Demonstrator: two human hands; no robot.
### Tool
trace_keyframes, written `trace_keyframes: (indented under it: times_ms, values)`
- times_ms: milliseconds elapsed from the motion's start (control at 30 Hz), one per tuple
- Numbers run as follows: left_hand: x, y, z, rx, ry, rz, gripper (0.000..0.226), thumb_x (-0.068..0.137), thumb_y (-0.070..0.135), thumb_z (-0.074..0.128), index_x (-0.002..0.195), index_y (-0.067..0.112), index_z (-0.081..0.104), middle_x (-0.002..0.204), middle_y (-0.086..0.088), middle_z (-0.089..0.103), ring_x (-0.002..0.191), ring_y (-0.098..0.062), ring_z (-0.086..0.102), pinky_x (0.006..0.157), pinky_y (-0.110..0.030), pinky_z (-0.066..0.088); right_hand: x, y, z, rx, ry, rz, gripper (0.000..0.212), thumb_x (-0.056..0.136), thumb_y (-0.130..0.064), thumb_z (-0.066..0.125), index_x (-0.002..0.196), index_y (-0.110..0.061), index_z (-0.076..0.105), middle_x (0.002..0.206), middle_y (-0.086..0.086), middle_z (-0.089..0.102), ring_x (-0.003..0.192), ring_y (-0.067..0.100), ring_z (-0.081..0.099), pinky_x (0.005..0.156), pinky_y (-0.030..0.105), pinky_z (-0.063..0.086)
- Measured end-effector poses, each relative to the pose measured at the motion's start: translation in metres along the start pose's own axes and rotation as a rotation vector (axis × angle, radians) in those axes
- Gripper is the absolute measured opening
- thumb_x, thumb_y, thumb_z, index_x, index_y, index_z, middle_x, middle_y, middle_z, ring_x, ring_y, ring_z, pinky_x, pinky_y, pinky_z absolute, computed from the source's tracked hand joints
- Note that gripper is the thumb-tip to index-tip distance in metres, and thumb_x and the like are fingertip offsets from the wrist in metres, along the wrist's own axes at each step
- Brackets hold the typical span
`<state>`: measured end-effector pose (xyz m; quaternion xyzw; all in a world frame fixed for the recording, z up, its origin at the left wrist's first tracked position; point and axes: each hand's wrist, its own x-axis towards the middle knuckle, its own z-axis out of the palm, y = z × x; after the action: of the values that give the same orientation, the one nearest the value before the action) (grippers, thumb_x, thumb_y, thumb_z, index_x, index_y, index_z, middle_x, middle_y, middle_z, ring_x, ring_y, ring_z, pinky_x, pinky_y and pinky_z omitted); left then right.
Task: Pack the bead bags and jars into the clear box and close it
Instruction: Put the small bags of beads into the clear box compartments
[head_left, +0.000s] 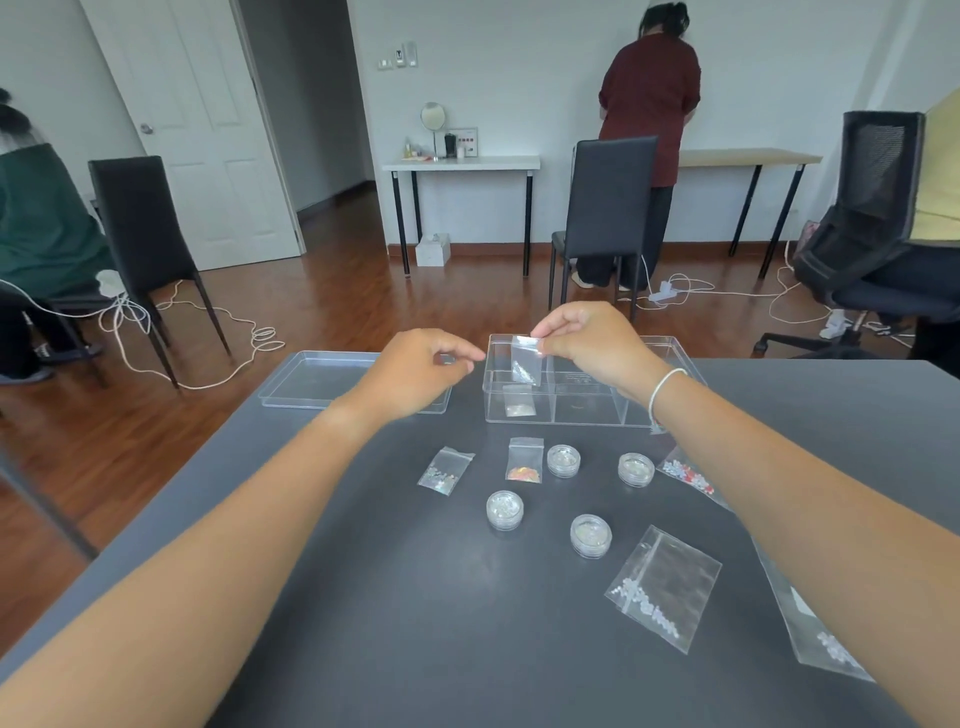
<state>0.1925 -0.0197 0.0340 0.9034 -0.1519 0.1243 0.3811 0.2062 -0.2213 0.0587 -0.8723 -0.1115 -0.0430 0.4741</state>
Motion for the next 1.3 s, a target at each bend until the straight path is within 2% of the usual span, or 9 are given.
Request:
trace_keyframes:
  times_ms: [100,200,300,400,600,733,1000,1200,1300]
  values:
    - [-0.018,-0.003,-0.009,-0.042,-0.069,-0.053,0.013,0.084,0.021,0.061,0.087,0.03,0.07,0.089,0.01,0.066,0.054,0.002,0.045,0.051,-0.005,0.037,0.0,-0.003,0.006,-0.105,-0.033,0.0,0.009,0.076,-0.013,0.065,0.077,-0.02,0.069,0.085,0.001,0.071,0.09,0.017,0.064,0.093,0.041,0.046]
    - [-0.034,-0.003,-0.015,-0.053,-0.172,-0.08,0.013,0.082,0.027,0.063,0.085,0.038,0.069,0.084,0.013,0.065,0.063,-0.001,0.049,0.058,-0.005,0.038,0.0,-0.005,0.012,-0.185,-0.059,-0.007,0.014,0.075,-0.015,0.065,0.069,-0.028,0.066,0.086,-0.004,0.069,0.097,0.021,0.062,0.099,0.048,0.04]
    - [-0.043,-0.005,-0.015,-0.021,-0.241,-0.089,0.013,0.081,0.029,0.064,0.089,0.039,0.068,0.093,0.012,0.068,0.076,0.001,0.053,0.072,-0.009,0.04,0.002,-0.004,0.016,-0.299,-0.052,-0.016,0.015,0.076,-0.017,0.064,0.067,-0.029,0.066,0.079,-0.01,0.066,0.097,0.018,0.06,0.098,0.041,0.033]
    - [-0.049,-0.009,-0.01,0.029,-0.318,-0.099,0.017,0.08,0.028,0.066,0.096,0.035,0.067,0.094,0.015,0.064,0.073,0.006,0.052,0.068,-0.004,0.037,0.005,-0.002,0.02,-0.43,-0.031,-0.042,0.018,0.079,-0.015,0.06,0.067,-0.028,0.066,0.072,-0.013,0.063,0.094,0.017,0.056,0.083,0.037,0.021]
    - [-0.052,-0.015,-0.004,0.077,-0.398,-0.114,0.028,0.077,0.03,0.069,0.105,0.029,0.065,0.102,0.014,0.057,0.084,0.001,0.048,0.07,-0.006,0.034,0.001,0.002,0.02,-0.555,0.096,-0.158,0.021,0.089,-0.017,0.052,0.088,-0.026,0.071,0.102,-0.003,0.07,0.114,0.025,0.042,0.093,0.039,0.02]
    - [-0.052,-0.016,-0.003,0.11,-0.394,-0.093,0.029,0.077,0.026,0.069,0.105,0.026,0.066,0.1,0.012,0.054,0.079,0.002,0.047,0.066,0.001,0.033,-0.019,0.0,0.018,-0.531,0.08,-0.249,0.02,0.088,-0.017,0.052,0.089,-0.027,0.069,0.085,-0.007,0.064,0.102,0.02,0.044,0.083,0.033,0.017]
    - [-0.052,-0.016,0.0,0.12,-0.366,-0.054,0.018,0.077,0.023,0.069,0.095,0.026,0.069,0.084,0.015,0.053,0.065,0.02,0.045,0.059,0.002,0.032,-0.066,0.002,0.023,-0.55,-0.116,-0.221,0.014,0.084,-0.027,0.058,0.094,-0.029,0.067,0.097,-0.009,0.07,0.105,0.015,0.044,0.085,0.03,0.018]
    - [-0.053,-0.015,0.001,0.132,-0.309,-0.048,0.01,0.077,0.02,0.069,0.078,0.03,0.068,0.079,0.015,0.056,0.06,0.017,0.048,0.054,0.0,0.034,-0.068,0.009,0.032,-0.77,-0.187,-0.183,0.032,0.084,-0.038,0.057,0.115,-0.03,0.058,0.125,-0.005,0.059,0.115,0.023,0.037,0.092,0.038,0.021]
    - [-0.054,-0.015,-0.001,0.112,-0.3,-0.055,0.014,0.075,0.021,0.069,0.071,0.033,0.065,0.076,0.014,0.057,0.058,0.013,0.049,0.054,-0.001,0.036,-0.066,0.013,0.035,-0.745,-0.202,-0.162,0.037,0.083,-0.038,0.058,0.119,-0.03,0.056,0.121,-0.005,0.061,0.114,0.023,0.037,0.087,0.038,0.022]
